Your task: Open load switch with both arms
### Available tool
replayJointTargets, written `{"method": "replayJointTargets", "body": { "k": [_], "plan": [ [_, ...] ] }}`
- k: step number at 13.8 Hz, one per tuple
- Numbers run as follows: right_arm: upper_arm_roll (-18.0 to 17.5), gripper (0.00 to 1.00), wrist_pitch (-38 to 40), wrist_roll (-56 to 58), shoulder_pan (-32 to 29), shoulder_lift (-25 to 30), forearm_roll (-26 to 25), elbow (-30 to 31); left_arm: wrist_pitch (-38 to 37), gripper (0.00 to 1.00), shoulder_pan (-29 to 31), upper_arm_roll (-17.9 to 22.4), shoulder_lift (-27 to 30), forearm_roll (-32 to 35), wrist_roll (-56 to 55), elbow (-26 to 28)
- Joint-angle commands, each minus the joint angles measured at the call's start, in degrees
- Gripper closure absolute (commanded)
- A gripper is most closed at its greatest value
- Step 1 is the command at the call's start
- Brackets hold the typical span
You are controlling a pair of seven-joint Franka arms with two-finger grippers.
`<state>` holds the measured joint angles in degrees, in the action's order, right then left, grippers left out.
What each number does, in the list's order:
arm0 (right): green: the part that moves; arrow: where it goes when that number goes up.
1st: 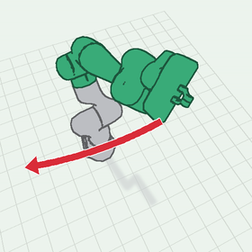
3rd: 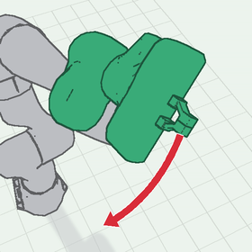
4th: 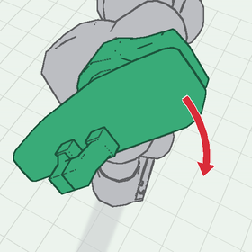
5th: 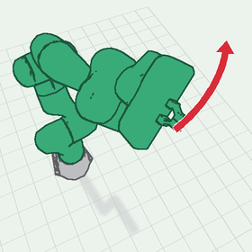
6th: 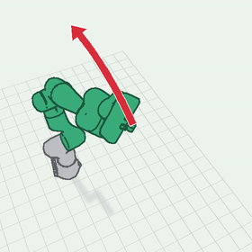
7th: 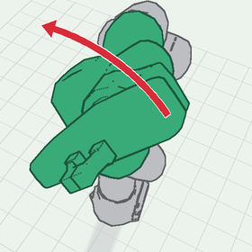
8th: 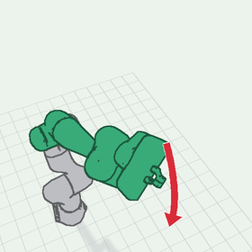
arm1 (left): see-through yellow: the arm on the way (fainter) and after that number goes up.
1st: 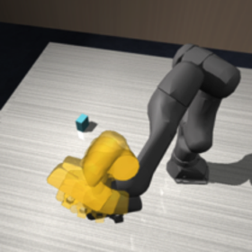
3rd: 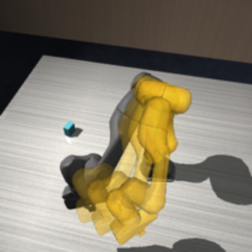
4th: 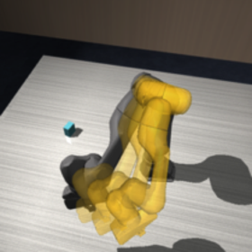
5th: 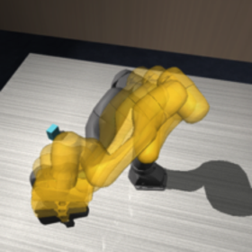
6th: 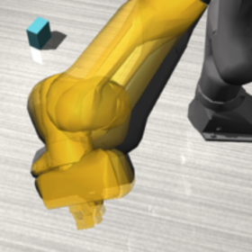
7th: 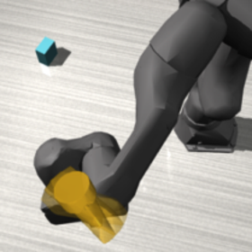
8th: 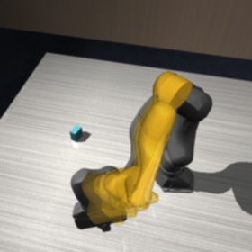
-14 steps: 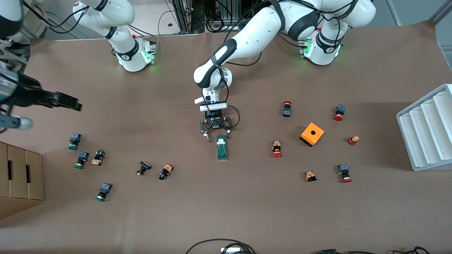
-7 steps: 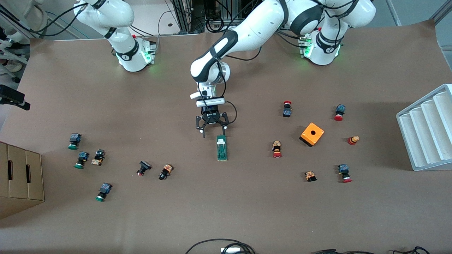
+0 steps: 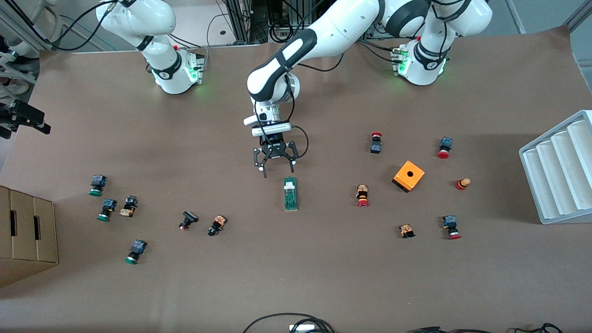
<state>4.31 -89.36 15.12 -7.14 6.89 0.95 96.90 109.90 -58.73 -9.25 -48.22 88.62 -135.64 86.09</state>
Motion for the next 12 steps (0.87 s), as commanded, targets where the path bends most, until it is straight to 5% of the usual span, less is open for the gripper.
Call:
{"method": "replayJointTargets", "body": {
  "k": [1, 12],
  "plan": [
    [0.5, 0.00, -1.5, -0.4, 0.5, 0.1, -1.6, 0.4, 1.4, 0.00, 1.3, -0.2, 5.7, -1.2, 1.1, 5.3],
    [0.6, 0.00, -2.1, 0.0, 0.9, -0.5, -2.9, -1.5, 7.3, 0.00, 6.0, -0.2, 20.1, -4.5, 8.1, 13.2]
  ]
}}
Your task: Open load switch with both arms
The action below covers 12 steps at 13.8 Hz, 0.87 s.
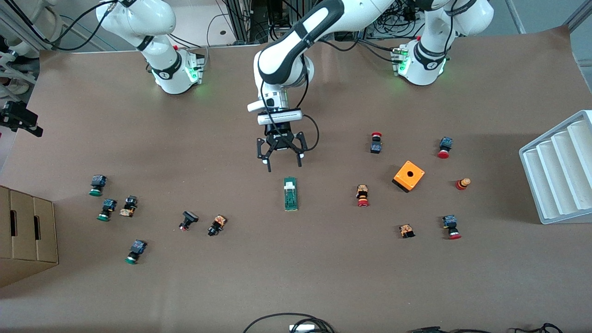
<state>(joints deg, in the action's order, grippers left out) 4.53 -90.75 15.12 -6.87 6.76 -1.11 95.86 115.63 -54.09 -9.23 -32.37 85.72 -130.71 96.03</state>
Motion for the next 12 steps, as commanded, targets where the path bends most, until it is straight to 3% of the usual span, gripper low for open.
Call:
{"method": "replayJointTargets", "body": {
  "k": [1, 12],
  "plan": [
    [0.3, 0.00, -1.0, -0.4, 0.8, -1.3, -0.7, -0.6, 1.8, 0.00, 1.9, -0.3, 4.9, -2.6, 5.4, 3.3],
    [-0.3, 0.00, -3.9, -1.3, 3.8, -3.5, -0.2, -0.5, 1.7, 0.00, 5.7, -0.2, 12.4, -19.4, 42.4, 2.7]
  ]
}}
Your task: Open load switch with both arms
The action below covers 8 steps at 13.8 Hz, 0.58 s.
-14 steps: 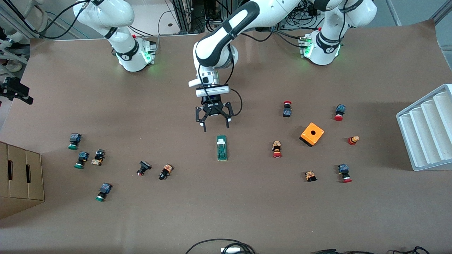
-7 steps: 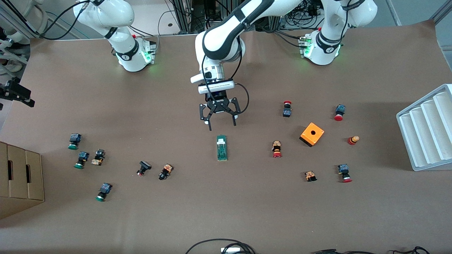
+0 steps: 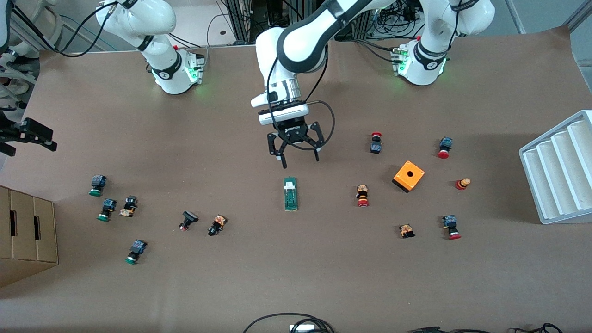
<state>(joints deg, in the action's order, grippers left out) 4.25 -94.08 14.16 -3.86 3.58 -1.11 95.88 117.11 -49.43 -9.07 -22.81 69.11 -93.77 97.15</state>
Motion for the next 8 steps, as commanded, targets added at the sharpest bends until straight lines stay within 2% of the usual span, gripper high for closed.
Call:
{"method": "replayJointTargets", "body": {
  "k": [1, 8],
  "plan": [
    [0.0, 0.00, -0.5, -0.4, 2.4, -0.3, -0.6, -0.7, 0.1, 0.00, 2.1, -0.3, 3.9, -5.0, 8.8, 1.4],
    [0.7, 0.00, -3.0, 0.1, 1.8, -0.7, 0.1, -0.6, -4.1, 0.00, 7.1, -1.1, 10.6, -21.3, 35.6, 0.4]
  ]
}}
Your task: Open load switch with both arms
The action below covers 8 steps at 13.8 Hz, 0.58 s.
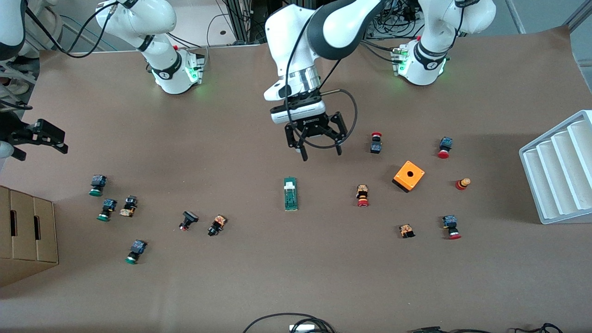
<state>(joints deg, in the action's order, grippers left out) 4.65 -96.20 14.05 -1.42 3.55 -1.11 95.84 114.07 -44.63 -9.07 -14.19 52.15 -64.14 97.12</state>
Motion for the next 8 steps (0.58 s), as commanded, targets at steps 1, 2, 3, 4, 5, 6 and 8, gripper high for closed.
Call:
{"method": "replayJointTargets", "body": {
  "k": [1, 2, 3, 4, 5, 6, 8],
  "plan": [
    [0.4, 0.00, -0.9, 0.2, -0.7, -0.7, 0.6, -0.6, -2.1, 0.00, 3.8, -2.3, 2.1, -6.6, 8.5, 0.2],
    [1.5, 0.00, -1.0, 0.2, -0.9, -0.8, 1.3, -0.6, -3.1, 0.00, 5.6, -3.8, 2.2, -7.4, 9.4, -0.1],
    [2.5, 0.00, -1.0, 0.3, -1.0, -1.3, 2.2, -0.6, -4.3, 0.00, 7.8, -5.9, 2.3, -7.6, 9.5, -0.1],
    [2.6, 0.00, -1.0, 0.3, -1.0, -1.4, 2.3, -0.6, -4.7, 0.00, 10.3, -7.7, 2.3, -8.8, 9.5, -0.1],
    [2.9, 0.00, -1.0, 0.3, -0.9, -1.4, 2.3, -0.6, -4.6, 0.00, 12.1, -8.2, 2.8, -11.8, 9.6, -0.2],
    [2.9, 0.00, -1.0, 0.2, -0.6, -1.4, 2.2, -0.6, -4.6, 0.00, 12.6, -8.2, 3.0, -13.3, 9.5, -0.2],
    [2.9, 0.00, -1.0, 0.3, -0.5, -1.4, 2.2, -0.6, -4.8, 0.00, 13.9, -8.2, 3.1, -13.6, 8.7, -0.2]
  ]
}}
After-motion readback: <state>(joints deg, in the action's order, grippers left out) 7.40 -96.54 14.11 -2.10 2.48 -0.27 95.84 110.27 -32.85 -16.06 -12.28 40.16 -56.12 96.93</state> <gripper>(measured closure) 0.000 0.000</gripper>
